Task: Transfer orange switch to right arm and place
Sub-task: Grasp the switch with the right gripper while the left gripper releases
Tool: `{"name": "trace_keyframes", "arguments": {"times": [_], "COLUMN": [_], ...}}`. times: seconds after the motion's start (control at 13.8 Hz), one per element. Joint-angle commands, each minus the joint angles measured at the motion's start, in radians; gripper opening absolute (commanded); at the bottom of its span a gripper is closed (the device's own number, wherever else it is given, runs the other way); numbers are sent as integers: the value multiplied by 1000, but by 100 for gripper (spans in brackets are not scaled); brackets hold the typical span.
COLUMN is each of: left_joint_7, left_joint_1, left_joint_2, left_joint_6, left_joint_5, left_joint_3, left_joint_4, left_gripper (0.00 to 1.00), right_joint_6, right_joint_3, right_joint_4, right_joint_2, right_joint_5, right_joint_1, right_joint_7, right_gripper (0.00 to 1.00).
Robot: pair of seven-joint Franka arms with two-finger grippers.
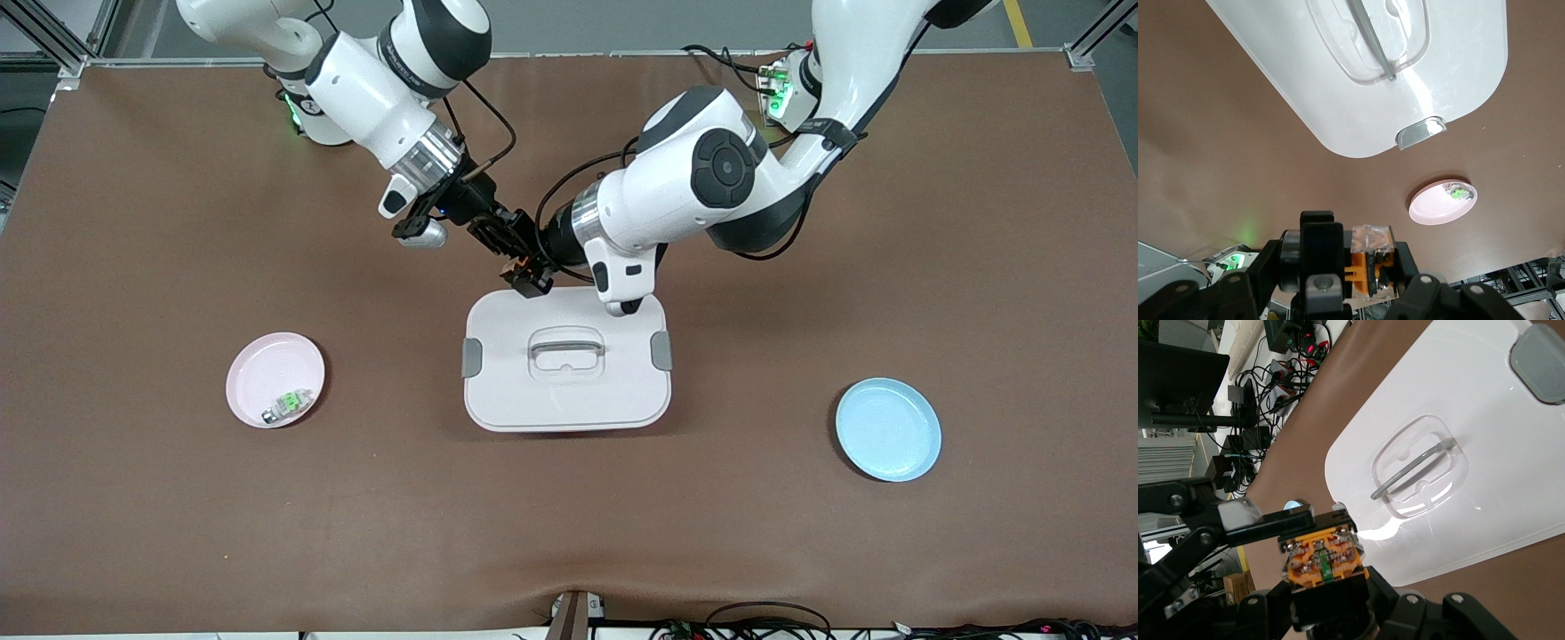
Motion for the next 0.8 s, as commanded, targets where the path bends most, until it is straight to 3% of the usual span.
{"name": "trace_keyframes", "arguments": {"times": [0.0,0.22,0.29,0.36,0.44,0.73], "left_joint_7": [-14,-16,-14,-13,-7,-2], "left_joint_1": [-1,0,2,2,0,0], "left_joint_2": [2,2,0,-1,-8,-12], "left_joint_6": [7,7,7,7,7,7], "left_joint_5": [-9,-9,-9,-7,2,20], "left_joint_3": [2,2,2,2,5,5], "left_joint_4": [20,20,20,20,20,20], "left_gripper": [0,0,8,39,99,100], "right_joint_6": [-15,-16,-15,-16,-15,-15], "right_joint_3": [-8,-8,-8,-8,-8,-8], "right_joint_4": [10,18,18,18,18,19], "right_joint_2": [9,10,10,12,10,15], "right_joint_5": [16,16,16,16,16,14], "right_joint_1": [9,11,12,12,12,14], "right_joint_7": [30,30,30,30,30,27], "right_gripper": [0,0,0,0,0,0]}}
